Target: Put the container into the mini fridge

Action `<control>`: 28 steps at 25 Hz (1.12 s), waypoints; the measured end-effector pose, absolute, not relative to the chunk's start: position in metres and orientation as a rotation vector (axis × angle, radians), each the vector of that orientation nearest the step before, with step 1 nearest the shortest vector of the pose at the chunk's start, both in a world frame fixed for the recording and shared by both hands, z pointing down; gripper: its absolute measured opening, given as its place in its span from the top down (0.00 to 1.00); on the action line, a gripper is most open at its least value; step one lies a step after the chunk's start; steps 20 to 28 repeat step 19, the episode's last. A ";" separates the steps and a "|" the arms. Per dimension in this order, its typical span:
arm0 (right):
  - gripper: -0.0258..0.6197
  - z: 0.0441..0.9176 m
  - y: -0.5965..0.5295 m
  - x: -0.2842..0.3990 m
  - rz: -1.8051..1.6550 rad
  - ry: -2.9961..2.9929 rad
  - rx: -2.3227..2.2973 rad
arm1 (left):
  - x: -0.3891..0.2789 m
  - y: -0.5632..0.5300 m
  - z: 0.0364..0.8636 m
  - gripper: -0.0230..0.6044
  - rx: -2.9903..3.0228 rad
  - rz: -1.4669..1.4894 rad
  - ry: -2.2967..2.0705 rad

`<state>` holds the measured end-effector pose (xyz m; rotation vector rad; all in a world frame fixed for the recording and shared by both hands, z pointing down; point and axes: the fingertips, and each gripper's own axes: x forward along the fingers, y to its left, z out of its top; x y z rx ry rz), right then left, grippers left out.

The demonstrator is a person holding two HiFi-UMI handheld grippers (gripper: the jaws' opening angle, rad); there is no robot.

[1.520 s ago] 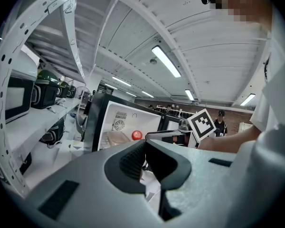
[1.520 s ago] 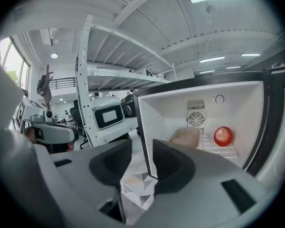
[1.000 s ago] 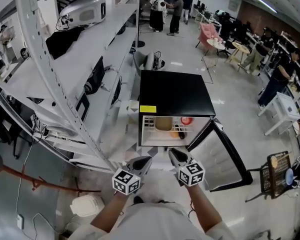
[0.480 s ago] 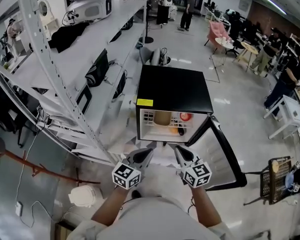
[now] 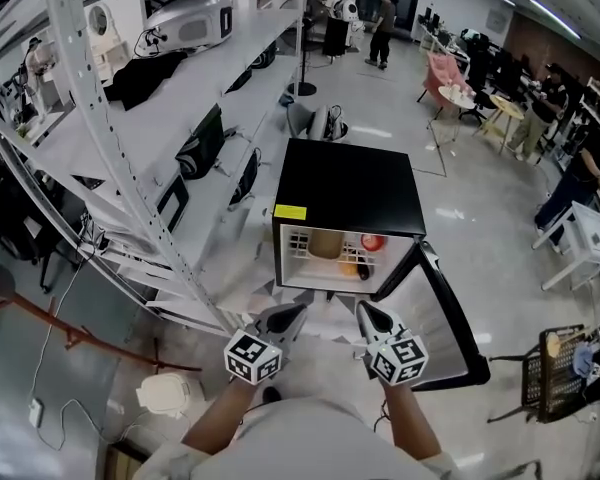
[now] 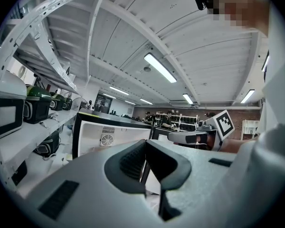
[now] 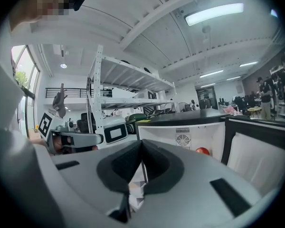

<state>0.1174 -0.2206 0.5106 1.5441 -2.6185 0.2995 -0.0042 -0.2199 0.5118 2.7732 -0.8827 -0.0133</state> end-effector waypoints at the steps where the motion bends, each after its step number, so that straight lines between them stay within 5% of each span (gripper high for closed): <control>1: 0.95 0.512 -0.221 0.117 0.303 -2.621 1.544 | -0.004 -0.220 0.513 0.96 2.771 -0.012 -0.884; 28: 0.95 0.514 -0.227 0.115 0.324 -2.644 1.527 | 0.002 -0.224 0.510 0.96 2.773 -0.003 -0.888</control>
